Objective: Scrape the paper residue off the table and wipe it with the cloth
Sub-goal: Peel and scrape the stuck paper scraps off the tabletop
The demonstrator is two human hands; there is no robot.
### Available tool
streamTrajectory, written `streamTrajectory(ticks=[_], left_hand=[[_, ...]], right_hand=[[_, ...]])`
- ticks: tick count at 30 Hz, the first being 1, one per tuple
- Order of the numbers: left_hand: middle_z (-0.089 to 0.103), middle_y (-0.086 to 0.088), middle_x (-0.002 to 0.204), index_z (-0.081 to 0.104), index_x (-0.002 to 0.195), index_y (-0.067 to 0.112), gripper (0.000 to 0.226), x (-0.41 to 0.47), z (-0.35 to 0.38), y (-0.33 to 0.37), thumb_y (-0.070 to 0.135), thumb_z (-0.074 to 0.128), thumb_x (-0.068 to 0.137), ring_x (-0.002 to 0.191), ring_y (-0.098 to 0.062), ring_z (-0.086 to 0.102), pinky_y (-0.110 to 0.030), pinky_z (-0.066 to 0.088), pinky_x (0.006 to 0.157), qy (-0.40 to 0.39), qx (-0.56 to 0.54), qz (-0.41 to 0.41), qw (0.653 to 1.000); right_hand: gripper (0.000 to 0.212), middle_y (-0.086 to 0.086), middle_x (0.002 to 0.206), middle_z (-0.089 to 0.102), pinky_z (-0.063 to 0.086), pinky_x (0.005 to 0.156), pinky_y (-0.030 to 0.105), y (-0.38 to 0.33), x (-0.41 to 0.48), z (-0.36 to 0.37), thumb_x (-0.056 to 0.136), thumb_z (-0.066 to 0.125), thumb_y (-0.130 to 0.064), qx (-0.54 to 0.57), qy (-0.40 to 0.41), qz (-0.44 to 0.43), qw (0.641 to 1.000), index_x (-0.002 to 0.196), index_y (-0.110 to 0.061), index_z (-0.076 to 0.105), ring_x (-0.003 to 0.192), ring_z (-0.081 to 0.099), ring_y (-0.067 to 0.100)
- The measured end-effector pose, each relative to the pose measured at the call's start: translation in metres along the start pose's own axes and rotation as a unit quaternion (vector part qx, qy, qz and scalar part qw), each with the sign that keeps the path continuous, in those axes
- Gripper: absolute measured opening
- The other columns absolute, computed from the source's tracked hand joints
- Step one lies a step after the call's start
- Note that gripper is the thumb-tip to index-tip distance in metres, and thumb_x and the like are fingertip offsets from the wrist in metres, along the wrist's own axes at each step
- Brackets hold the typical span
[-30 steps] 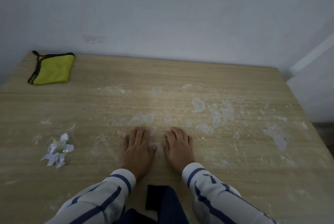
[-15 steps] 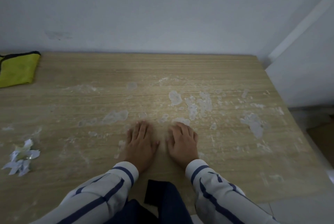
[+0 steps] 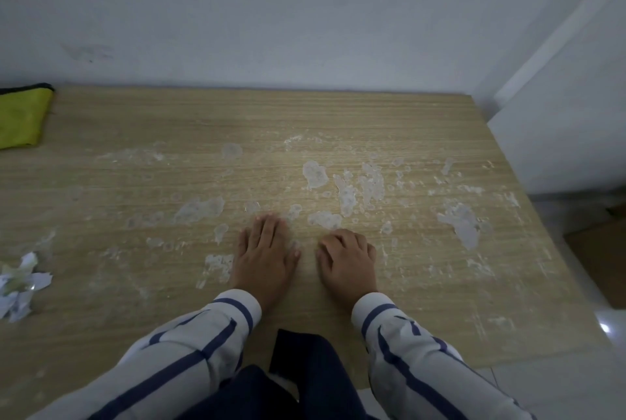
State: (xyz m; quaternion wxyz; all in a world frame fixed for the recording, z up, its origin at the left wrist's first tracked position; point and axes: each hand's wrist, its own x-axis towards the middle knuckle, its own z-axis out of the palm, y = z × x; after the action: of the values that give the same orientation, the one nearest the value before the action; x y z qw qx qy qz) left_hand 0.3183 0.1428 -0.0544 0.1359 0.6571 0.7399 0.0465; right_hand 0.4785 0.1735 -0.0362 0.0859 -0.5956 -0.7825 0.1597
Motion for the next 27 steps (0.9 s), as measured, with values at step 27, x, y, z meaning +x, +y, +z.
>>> streamTrajectory(ticks=[27], left_hand=[[0.046, -0.004, 0.141, 0.063, 0.114, 0.013, 0.030, 0.016, -0.026, 0.020, 0.022, 0.038, 0.099, 0.139, -0.018, 0.027, -0.037, 0.010, 0.117, -0.035, -0.265, 0.020, 0.963]], right_hand=[[0.018, 0.008, 0.085, 0.057, 0.036, 0.065, 0.029, -0.030, 0.014, -0.002, 0.093, 0.045, -0.016, 0.193, -0.007, 0.057, 0.980, 0.082, -0.009, 0.057, 0.072, 0.044, 0.017]])
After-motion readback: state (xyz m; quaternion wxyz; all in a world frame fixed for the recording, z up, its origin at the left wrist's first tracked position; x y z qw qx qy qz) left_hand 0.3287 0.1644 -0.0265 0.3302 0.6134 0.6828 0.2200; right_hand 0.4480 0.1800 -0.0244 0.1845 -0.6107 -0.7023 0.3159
